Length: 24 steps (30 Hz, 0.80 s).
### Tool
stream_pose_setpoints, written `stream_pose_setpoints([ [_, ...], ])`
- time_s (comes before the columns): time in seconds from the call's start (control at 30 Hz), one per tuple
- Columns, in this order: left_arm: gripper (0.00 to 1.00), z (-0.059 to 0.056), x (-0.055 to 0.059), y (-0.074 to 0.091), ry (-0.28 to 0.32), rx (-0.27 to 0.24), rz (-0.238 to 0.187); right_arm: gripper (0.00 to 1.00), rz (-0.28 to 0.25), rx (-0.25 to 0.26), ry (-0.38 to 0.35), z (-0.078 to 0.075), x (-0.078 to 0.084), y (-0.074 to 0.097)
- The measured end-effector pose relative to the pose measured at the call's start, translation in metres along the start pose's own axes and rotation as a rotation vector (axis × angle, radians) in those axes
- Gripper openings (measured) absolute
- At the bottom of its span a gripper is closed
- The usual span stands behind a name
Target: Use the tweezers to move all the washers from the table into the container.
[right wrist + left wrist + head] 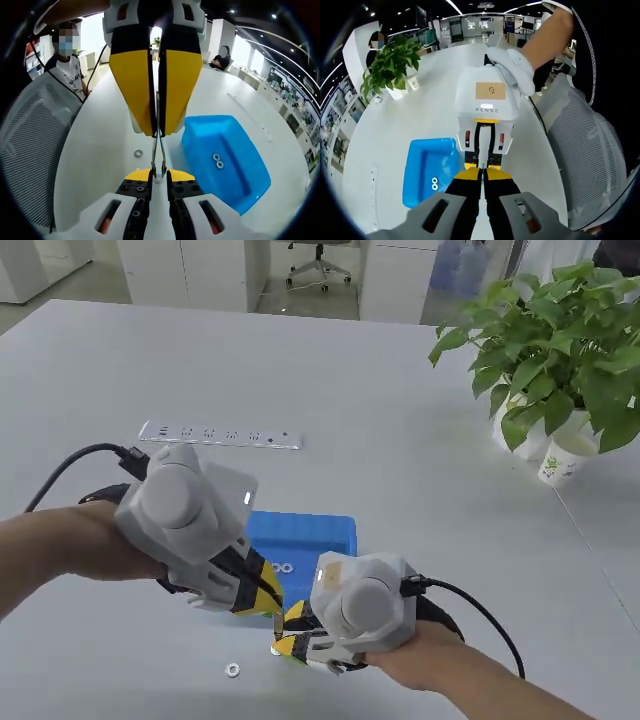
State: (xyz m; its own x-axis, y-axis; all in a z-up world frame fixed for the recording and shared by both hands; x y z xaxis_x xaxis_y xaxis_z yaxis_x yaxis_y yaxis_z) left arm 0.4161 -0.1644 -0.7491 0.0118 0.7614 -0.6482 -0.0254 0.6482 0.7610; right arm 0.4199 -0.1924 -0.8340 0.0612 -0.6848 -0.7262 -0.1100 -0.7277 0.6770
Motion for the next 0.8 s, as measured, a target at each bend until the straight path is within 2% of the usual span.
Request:
stream_pose_setpoints([
  [0.57, 0.05, -0.002, 0.011, -0.007, 0.024, 0.012, -0.007, 0.14, 0.000, -0.018, -0.028, 0.005, 0.006, -0.008],
  [0.8, 0.05, -0.002, 0.013, -0.008, 0.027, 0.010, -0.009, 0.14, -0.001, -0.019, -0.029, 0.005, 0.007, -0.009],
])
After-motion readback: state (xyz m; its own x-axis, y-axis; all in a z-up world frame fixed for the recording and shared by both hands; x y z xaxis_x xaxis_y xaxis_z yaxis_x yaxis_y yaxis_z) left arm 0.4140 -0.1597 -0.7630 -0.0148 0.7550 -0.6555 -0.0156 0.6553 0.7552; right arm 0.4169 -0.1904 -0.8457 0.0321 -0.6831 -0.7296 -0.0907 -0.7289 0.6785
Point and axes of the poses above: the centre of the closed fingertips' face, and the gripper's own axes: y roughly backward along the fingers, z roughly to its left, x roughly out of its underside, the point moved 4 cm from there along y, roughly backward along the fingers, and after that the axes turned 3 degrees about y, right-handed, at the moved point
